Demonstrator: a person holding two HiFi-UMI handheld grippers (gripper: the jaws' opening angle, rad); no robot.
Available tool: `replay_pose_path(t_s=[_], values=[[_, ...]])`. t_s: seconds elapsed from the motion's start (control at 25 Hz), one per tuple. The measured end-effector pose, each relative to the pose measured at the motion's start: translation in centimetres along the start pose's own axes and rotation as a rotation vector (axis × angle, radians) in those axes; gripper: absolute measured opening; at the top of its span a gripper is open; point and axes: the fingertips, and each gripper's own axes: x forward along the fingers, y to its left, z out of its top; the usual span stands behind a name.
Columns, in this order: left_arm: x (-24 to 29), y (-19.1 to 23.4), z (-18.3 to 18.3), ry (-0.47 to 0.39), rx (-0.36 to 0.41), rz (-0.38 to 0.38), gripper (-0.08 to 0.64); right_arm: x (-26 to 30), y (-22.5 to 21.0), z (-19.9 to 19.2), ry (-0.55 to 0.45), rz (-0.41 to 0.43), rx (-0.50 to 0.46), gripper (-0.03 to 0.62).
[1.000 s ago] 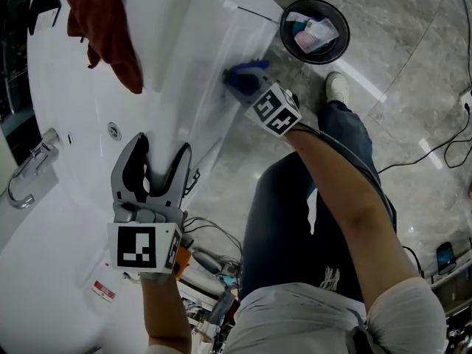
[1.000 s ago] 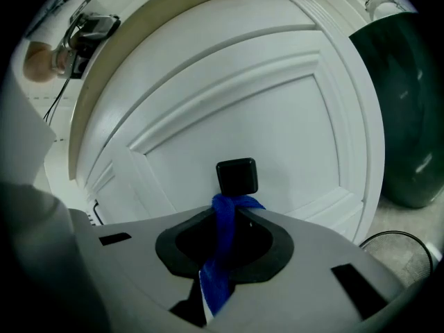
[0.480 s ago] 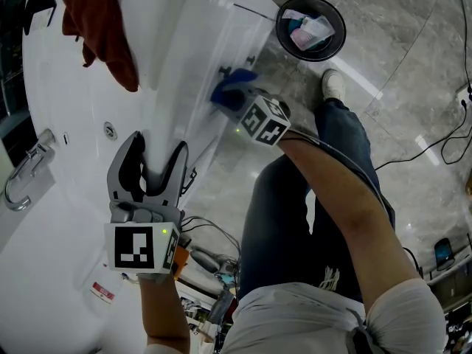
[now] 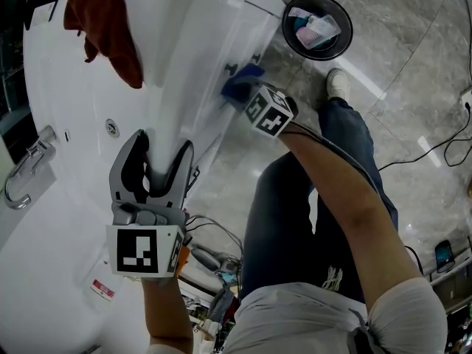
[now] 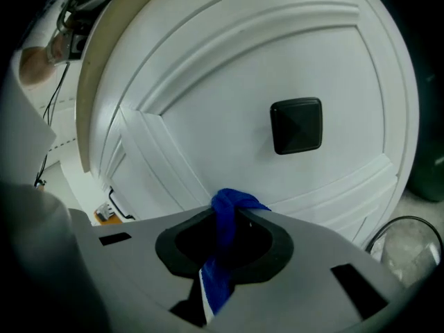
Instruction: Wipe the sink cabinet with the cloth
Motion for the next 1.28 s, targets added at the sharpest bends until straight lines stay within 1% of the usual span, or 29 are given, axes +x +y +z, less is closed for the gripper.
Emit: replay_pose_path(t_s=[0.12,0.32,0.36,0.52,0.68,0.84,0.92,1.16,1.2,1.28], values=[[0.0,0.0,-0.1,0.000,-0.002,0.000,0.275,-0.7,-0.9,0.7,-0.042,-0.070,0.071,0.057],[-0.1,0.0,-0.1,-0.003,0.001,0.000,0.275,-3.4,-2.7,3.8,-0.235,-0.152,0.113,0.057],[-0.1,0.1,0.0,-0.003,0.001,0.001,0.275,-3.9,-2.9,4.1,-0.252,-0.162,0.121,0.057],[-0.1,0.0,-0.1,-0.003,-0.002,0.001,0.275,-5.3,-3.3,3.8,-0.263,-0.195,0.146,0.057],[-0.1,0.1,-0.1,-0.001,-0.003,0.001,0.275,-6.7,-3.4,4.1,-0.279,-0.229,0.101,0.057],[0.0,0.0,-0.1,-0.001,-0.001,0.001,0.275,-8.8,-4.5,6.1,-0.375,-0.290,0.105,0.057],[0.0,0.0,-0.1,-0.001,-0.001,0.000,0.275,-8.9,-4.9,6.8,-0.379,-0.287,0.097,0.057],[0.0,0.1,-0.1,-0.002,0.001,0.000,0.275,-8.4,-3.9,6.6,-0.369,-0.259,0.145,0.057],[0.0,0.1,-0.1,-0.002,0.001,0.001,0.275,-8.2,-3.3,6.5,-0.361,-0.242,0.141,0.057],[0.0,0.1,-0.2,0.000,0.002,0.003,0.275,-7.3,-1.2,6.5,-0.338,-0.175,0.106,0.057]])
